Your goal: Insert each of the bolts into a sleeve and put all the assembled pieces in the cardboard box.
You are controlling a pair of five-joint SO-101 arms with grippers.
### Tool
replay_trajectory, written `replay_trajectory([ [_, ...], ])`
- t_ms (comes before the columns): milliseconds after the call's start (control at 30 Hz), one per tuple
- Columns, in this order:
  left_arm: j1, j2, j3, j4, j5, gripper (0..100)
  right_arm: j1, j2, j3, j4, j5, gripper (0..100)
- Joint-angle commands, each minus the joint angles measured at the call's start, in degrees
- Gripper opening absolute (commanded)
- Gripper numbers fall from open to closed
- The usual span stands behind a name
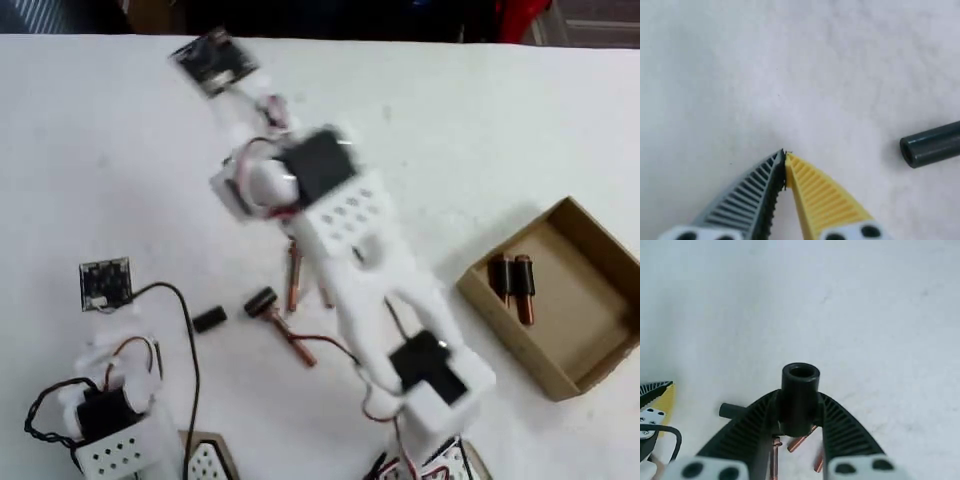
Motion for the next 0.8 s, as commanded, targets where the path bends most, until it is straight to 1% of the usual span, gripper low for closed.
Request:
replay_trajectory([
  [0,-0.4,-0.4,-0.1,-1.6,0.6,2,2.9,-10.9,3.2,2.6,0.8,1.7],
  [133,-0.4,-0.4,-0.1,-1.6,0.6,2,4.3,-20.3,11.3,2.5,1.1,1.7],
  [267,-0.3,-0.4,-0.1,-1.8,0.6,2,4.4,-29.5,19.3,2.5,6.7,1.7],
  [333,-0.3,-0.4,-0.1,-2.5,0.6,2,4.7,-34.2,23.7,2.5,7.3,1.7],
  [467,-0.5,-0.4,-0.1,-7.3,0.3,2,8.7,-42.8,32.4,2.2,7.5,1.7],
  [600,-0.5,-0.4,-0.1,-10.8,-0.4,2,14.1,-48.6,39.6,2.2,7.6,1.7],
  [633,-0.4,-0.4,-0.1,-11.9,-2.6,2,15.3,-49.5,41.3,2.0,7.6,1.8],
  [767,-0.4,-0.4,-0.1,-14.7,-17.1,2,19.0,-52.7,49.3,-2.2,7.6,1.8],
])
